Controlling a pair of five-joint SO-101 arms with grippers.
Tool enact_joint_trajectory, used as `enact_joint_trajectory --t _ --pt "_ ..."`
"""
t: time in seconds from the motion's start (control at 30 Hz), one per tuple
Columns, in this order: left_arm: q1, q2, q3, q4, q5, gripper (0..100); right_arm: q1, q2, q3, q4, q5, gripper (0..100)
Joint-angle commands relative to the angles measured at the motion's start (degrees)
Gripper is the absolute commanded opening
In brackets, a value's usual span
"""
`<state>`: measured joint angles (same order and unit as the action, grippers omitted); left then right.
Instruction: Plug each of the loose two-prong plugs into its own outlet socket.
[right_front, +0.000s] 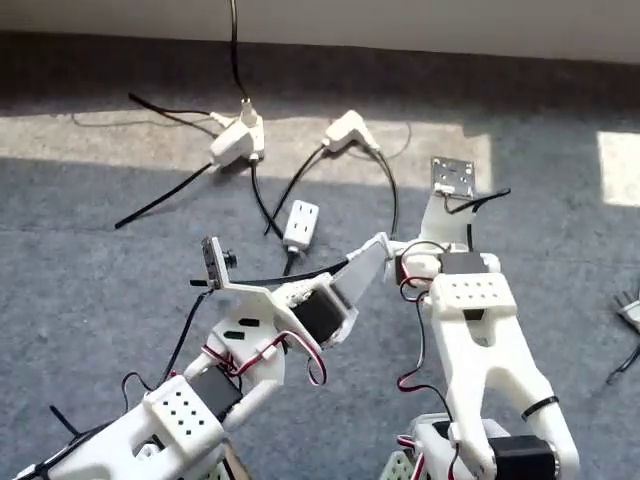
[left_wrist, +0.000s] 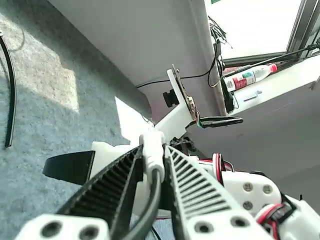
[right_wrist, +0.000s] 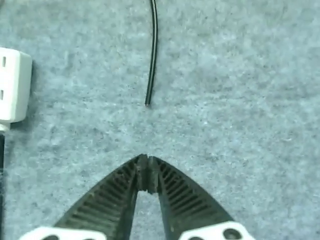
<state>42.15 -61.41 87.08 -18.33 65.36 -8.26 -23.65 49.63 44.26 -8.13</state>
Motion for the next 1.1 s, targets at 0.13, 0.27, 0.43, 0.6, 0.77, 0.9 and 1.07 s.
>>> enact_joint_trajectory --t 0.13,0.27,0.43,0.6,0.77,0.9,1.07 --pt "4.4 -1.2 -0.1 -1.1 -1.1 1 -0.4 -2.2 -4.4 -4.2 -0.6 0.8" --pt "5.8 -1.2 -0.1 -1.1 -1.1 1 -0.4 -2.2 -4.9 -5.1 -0.6 0.8" --pt "5.9 -1.1 -0.1 -1.1 -1.1 1 -0.7 -2.2 -4.9 -6.4 -0.6 0.8" --pt "7.1 -1.1 0.0 -0.7 -1.1 1 -0.7 -2.2 -6.0 -6.4 -0.7 0.8" --pt "9.6 -1.1 -0.8 3.3 -5.1 1 -1.2 -2.3 -6.4 -6.0 -0.7 0.8" --pt "9.1 -1.1 -1.1 3.3 -5.3 1 -2.2 -2.4 -6.4 -4.1 -0.7 0.8" --pt "4.2 -1.1 -2.0 3.6 -4.8 1 -0.2 -2.3 -5.9 -4.1 -0.6 0.8"
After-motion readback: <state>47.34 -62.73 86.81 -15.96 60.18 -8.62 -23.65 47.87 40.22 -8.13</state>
